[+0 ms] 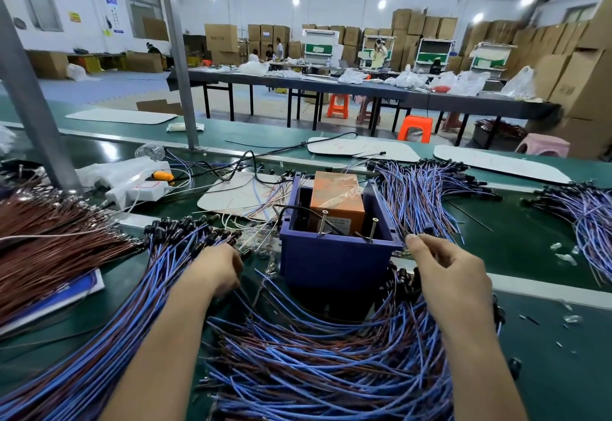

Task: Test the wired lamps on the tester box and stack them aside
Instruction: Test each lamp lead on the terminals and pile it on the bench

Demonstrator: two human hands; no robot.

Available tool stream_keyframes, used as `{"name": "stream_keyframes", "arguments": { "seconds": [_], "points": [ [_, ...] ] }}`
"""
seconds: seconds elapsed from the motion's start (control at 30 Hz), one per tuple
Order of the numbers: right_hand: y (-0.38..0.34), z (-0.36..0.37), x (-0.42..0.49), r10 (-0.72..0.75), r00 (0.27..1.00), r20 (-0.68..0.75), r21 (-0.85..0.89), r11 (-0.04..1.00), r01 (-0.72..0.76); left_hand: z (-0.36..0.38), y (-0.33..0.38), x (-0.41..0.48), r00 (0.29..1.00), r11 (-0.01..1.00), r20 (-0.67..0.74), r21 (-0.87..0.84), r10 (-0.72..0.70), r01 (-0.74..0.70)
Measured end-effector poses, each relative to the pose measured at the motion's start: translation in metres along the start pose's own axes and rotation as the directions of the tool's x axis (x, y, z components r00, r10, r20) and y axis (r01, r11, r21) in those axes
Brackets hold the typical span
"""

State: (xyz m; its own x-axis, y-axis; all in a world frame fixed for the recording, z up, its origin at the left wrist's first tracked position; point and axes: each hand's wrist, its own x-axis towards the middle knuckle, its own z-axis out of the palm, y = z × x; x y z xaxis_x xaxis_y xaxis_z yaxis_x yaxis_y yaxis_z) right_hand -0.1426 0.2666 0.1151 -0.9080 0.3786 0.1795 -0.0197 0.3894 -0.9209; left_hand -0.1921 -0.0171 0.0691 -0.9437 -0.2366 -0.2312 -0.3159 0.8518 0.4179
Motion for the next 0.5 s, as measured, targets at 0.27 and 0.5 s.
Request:
{"name": "stream_keyframes", "arguments": {
  "seconds": [0.27, 0.5],
  "points": [
    [0.0, -0.01, 0.002, -0.024, 0.997, -0.068, -0.043, 0.999, 0.021, 0.013, 0.003, 0.011, 0.99, 0.979, -0.134, 0.196, -0.038, 0.064],
    [-0.005, -0.005, 0.0, -0.057, 0.995, -0.077, -0.013, 0.998, 0.056, 0.006, 0.007, 0.01, 0.974, 0.985, -0.215, 0.139, -0.067, 0.098]
  ]
}}
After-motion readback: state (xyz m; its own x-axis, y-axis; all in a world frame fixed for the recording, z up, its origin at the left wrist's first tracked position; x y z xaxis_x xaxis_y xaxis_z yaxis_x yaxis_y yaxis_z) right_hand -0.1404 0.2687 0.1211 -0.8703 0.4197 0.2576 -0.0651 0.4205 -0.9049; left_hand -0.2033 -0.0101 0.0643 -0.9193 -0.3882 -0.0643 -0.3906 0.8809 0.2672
